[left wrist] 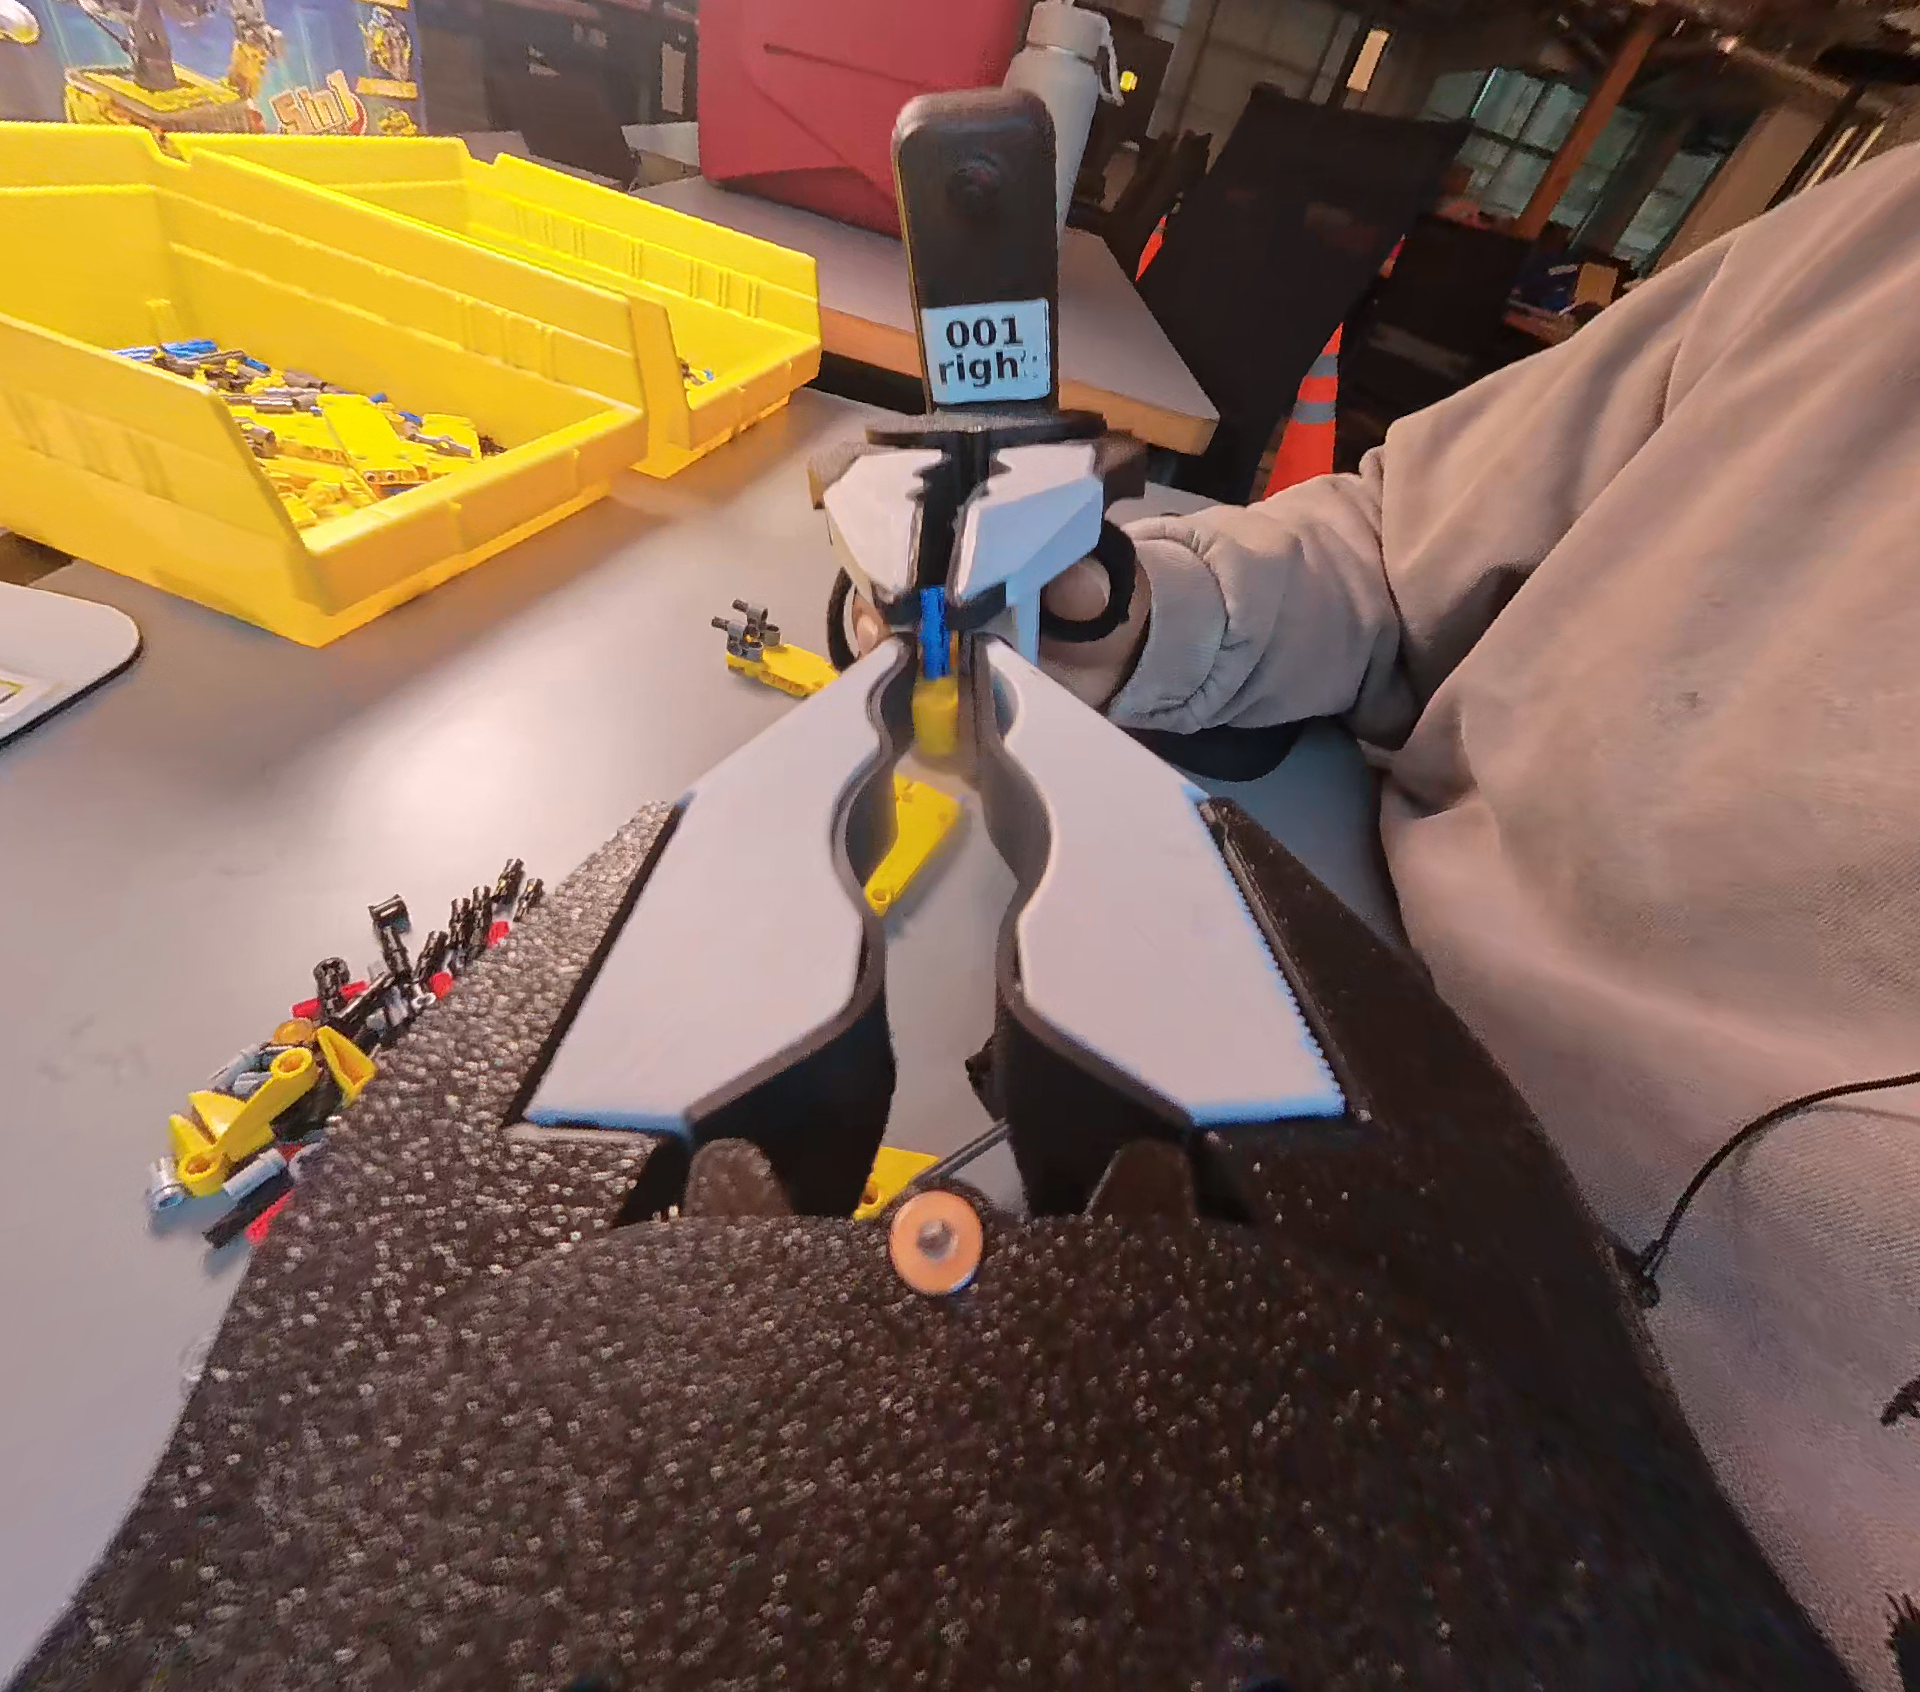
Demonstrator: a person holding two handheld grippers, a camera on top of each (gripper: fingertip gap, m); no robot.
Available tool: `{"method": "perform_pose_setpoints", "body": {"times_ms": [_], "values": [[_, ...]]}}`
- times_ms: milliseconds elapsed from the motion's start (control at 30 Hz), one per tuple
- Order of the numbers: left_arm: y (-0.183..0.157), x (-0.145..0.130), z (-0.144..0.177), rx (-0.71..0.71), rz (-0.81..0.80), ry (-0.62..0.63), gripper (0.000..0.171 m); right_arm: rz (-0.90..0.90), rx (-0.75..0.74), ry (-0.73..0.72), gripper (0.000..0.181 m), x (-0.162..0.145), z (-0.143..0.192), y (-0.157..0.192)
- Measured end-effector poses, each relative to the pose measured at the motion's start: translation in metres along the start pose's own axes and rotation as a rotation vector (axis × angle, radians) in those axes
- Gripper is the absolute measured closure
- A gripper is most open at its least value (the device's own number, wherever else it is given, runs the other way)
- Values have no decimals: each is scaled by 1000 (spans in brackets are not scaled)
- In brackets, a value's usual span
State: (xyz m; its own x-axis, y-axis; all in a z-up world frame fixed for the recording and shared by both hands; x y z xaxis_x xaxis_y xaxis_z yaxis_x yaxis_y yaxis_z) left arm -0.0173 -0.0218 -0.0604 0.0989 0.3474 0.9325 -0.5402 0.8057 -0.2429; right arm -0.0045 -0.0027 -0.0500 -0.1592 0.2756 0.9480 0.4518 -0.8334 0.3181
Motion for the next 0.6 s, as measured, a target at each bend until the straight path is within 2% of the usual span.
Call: {"method": "perform_pose_setpoints", "body": {"times_ms": [267,333,367,433,600], "values": [[-3,-4,3,23,-65,61,165,6,19,0,178,-5,-2,4],[-2,-6,2,39,-79,76,152,8,18,-27,178,0,0,4],[-2,-7,1,46,-85,82,152,8,22,-37,178,2,1,5],[-4,-3,1,41,-85,60,163,42,11,-12,178,0,0,6],[-6,-5,1,45,-104,85,165,72,10,-3,178,-1,-2,10]]}}
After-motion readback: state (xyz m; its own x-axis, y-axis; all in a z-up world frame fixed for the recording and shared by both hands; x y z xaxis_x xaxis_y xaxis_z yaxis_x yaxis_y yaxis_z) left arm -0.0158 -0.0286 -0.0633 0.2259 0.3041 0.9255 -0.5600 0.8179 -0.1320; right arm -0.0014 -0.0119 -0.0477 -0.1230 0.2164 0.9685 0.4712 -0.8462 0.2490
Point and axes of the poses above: each gripper's, where its closed fingertips meet, z back along the fingers, x out of its top, y = z × x across the jaws, the point moved 2 cm from there along z, back along the fingers, and after that the axes turned 11 degrees about y, right-handed, at the moved point
